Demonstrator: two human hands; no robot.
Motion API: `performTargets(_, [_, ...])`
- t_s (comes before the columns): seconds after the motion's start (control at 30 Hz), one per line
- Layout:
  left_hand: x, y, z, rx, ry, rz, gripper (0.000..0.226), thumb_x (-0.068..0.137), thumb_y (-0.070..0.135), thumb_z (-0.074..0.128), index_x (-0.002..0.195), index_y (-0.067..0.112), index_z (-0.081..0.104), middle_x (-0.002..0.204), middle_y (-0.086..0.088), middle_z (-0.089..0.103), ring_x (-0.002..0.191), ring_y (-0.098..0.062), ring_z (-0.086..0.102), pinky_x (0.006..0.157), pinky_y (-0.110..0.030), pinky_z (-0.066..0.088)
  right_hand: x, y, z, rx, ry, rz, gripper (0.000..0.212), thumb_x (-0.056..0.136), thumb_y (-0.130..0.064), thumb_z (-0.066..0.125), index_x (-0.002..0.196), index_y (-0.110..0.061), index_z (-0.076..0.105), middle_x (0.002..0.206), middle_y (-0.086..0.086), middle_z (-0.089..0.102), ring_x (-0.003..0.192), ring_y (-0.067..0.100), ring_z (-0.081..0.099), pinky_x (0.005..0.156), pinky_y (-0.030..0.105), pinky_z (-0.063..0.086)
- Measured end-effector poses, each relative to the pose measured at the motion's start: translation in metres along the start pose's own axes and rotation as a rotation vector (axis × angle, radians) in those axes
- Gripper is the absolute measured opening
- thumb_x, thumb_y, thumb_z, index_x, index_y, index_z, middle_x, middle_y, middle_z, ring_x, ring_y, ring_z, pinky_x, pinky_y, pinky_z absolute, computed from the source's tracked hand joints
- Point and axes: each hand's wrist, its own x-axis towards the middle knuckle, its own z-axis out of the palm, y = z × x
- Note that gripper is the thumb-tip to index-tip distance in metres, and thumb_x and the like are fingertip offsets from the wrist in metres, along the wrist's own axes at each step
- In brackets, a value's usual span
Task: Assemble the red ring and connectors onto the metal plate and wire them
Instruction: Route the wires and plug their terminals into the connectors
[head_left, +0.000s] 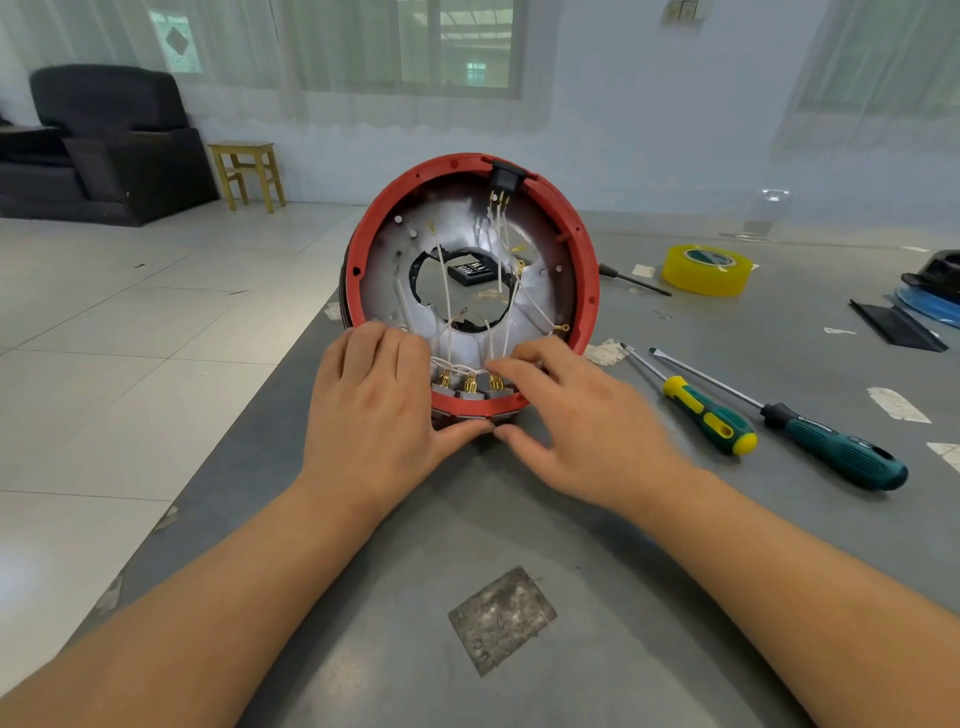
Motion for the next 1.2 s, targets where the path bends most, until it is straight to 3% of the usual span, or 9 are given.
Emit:
performTargets(0.1, [-0.003,-0.003,0.000,-0.032,0.017,0.031,0.079,0.081,0.082,0.052,0.113,0.010,0.054,0.100,-0.010,0.062,0.106,-0.035,0.052,0.092,-0.051,0.048,0.003,-0.001,0.002,0.007,0.014,0.011,0.052,0.097,-0.046,0.062,0.144,-0.028,0.050,0.127,-0.007,0.056,0.113,0.014,0.058,0.079,0.037,0.058])
performTargets(0.2, [-0.005,-0.007,-0.004,-0.055,0.004,0.128,0.067,0.086,0.073,0.058,0.128,0.022,0.057,0.103,-0.008,0.062,0.107,-0.036,0.052,0.096,-0.052,0.046,0.004,-0.001,0.005,0.029,0.020,-0.006,0.048,0.096,-0.041,0.064,0.139,-0.025,0.053,0.119,-0.006,0.058,0.106,0.017,0.061,0.074,0.038,0.057])
performTargets(0.37, [-0.007,-0.009,-0.008,-0.030,-0.056,0.182,0.048,0.090,0.058,0.061,0.123,0.024,0.071,0.107,-0.006,0.065,0.112,-0.036,0.055,0.100,-0.053,0.044,0.001,0.005,0.006,-0.043,-0.028,-0.001,0.048,0.096,-0.040,0.066,0.139,-0.024,0.053,0.121,-0.005,0.055,0.100,0.017,0.062,0.065,0.038,0.056])
performTargets(0.73, [-0.006,-0.010,-0.005,-0.020,-0.055,0.179,0.050,0.095,0.063,0.056,0.124,0.024,0.072,0.106,-0.006,0.067,0.111,-0.035,0.053,0.096,-0.053,0.045,0.006,0.009,0.004,-0.106,-0.028,-0.056,0.045,0.098,-0.040,0.061,0.138,-0.022,0.052,0.124,-0.004,0.058,0.101,0.020,0.064,0.072,0.039,0.057])
performTargets(0.9, [-0.006,-0.014,-0.008,-0.037,-0.084,0.181,0.054,0.095,0.065,0.057,0.130,0.026,0.071,0.107,-0.005,0.069,0.109,-0.033,0.056,0.088,-0.049,0.048,0.006,0.008,0.002,-0.149,-0.024,-0.059,0.055,0.092,-0.046,0.068,0.140,-0.023,0.051,0.121,-0.004,0.060,0.100,0.018,0.066,0.071,0.035,0.058])
performTargets(1.1, [-0.002,-0.017,-0.013,-0.089,-0.142,0.173,0.060,0.091,0.063,0.068,0.133,0.020,0.069,0.108,-0.004,0.072,0.108,-0.033,0.058,0.085,-0.051,0.053,0.008,0.009,0.001,-0.177,-0.029,-0.066,0.044,0.095,-0.042,0.063,0.135,-0.023,0.056,0.120,-0.003,0.061,0.096,0.020,0.065,0.071,0.037,0.056])
performTargets(1.2, [0.000,-0.020,-0.014,-0.139,-0.183,0.186,0.057,0.084,0.053,0.075,0.127,0.015,0.070,0.111,-0.005,0.072,0.109,-0.033,0.057,0.080,-0.053,0.059,0.008,0.010,0.001,-0.173,-0.040,-0.075,0.044,0.096,-0.041,0.061,0.136,-0.023,0.054,0.121,-0.003,0.060,0.097,0.020,0.065,0.072,0.039,0.057])
